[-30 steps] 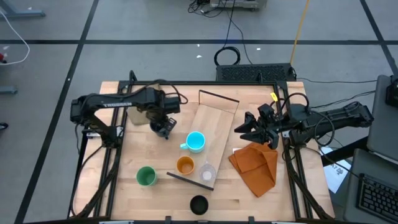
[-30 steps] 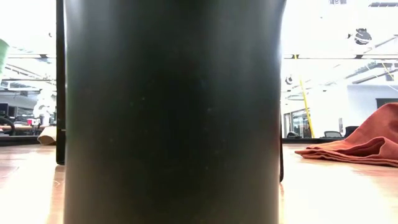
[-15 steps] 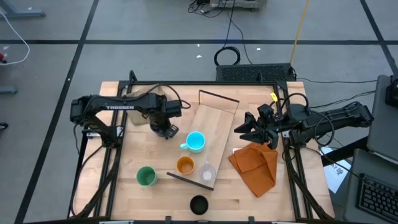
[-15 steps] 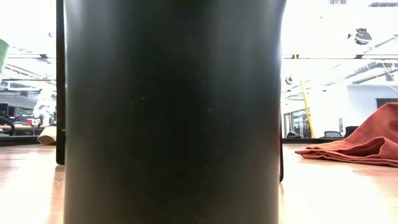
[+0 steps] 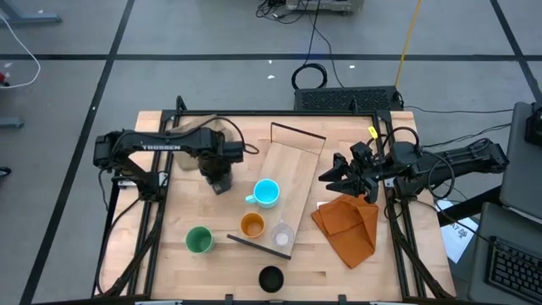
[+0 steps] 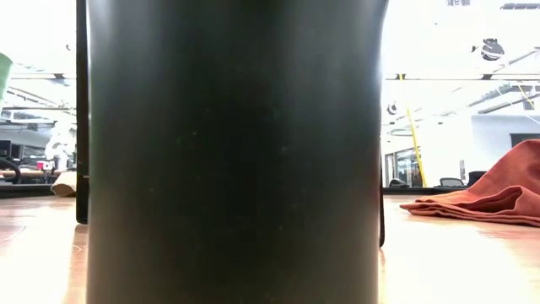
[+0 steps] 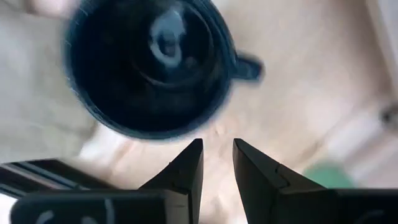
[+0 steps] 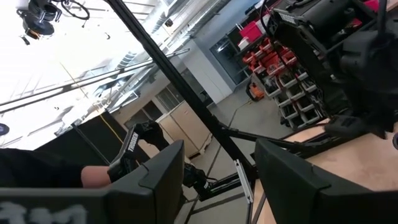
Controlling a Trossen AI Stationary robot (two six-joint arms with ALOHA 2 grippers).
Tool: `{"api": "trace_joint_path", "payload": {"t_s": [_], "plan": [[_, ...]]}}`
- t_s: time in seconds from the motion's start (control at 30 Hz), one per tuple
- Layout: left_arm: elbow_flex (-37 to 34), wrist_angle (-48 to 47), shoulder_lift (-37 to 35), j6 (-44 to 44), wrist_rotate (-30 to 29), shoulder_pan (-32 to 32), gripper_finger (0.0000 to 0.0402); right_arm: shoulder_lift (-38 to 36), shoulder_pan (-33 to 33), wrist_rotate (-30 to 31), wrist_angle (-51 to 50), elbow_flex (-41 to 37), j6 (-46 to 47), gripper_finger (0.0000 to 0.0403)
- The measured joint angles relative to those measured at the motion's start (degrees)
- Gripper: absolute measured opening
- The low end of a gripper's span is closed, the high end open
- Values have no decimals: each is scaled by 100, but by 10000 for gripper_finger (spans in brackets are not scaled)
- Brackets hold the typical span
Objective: Stack small to large cups/mugs on shelf
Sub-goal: Put the dark blue mug on the shelf
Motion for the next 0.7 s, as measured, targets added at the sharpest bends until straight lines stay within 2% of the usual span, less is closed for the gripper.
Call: {"api": "trace_joint_path", "payload": {"t_s": [0.23, 0.5, 0.7], "plan": [[-2, -95, -34, 1030, 189, -107, 88, 0, 0, 0, 2, 0, 27, 187], [-24, 302, -33, 1632, 167, -111, 88, 0, -2, 3, 2, 0, 114, 187], [-577, 553, -34, 1743, 354, -98, 88, 0, -4, 114, 2, 0, 142, 187]]}}
